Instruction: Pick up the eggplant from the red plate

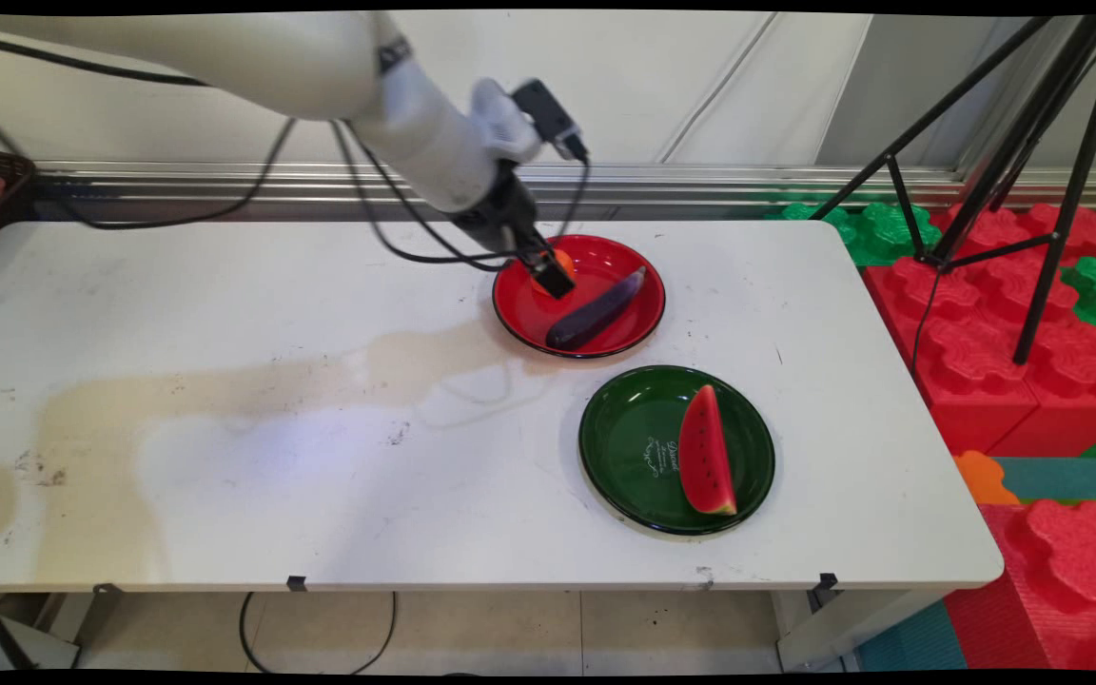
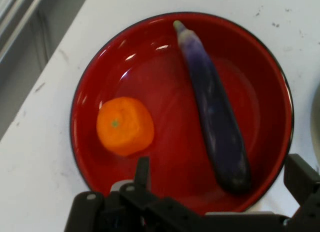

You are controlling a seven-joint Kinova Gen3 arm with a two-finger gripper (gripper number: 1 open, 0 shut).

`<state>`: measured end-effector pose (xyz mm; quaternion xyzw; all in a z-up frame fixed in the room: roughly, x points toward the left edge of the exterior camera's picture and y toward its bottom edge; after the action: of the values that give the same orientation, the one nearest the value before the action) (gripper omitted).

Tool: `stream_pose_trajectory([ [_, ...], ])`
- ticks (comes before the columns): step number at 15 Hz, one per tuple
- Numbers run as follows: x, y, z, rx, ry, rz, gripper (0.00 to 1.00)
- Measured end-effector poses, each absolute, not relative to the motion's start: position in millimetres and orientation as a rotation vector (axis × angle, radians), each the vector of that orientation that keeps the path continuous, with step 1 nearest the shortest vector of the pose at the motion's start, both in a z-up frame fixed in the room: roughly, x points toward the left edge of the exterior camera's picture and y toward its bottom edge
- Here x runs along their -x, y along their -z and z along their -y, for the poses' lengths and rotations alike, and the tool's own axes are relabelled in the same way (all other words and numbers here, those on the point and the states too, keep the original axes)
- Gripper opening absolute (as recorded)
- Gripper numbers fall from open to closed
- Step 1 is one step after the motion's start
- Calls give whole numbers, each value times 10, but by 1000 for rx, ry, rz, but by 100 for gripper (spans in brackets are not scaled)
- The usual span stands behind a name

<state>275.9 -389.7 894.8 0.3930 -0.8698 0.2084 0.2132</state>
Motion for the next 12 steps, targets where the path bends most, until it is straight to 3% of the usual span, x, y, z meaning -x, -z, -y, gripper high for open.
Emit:
stream_pose_trajectory([
  [12,-2113,-8177,4677,-1227,-514,2464,100],
])
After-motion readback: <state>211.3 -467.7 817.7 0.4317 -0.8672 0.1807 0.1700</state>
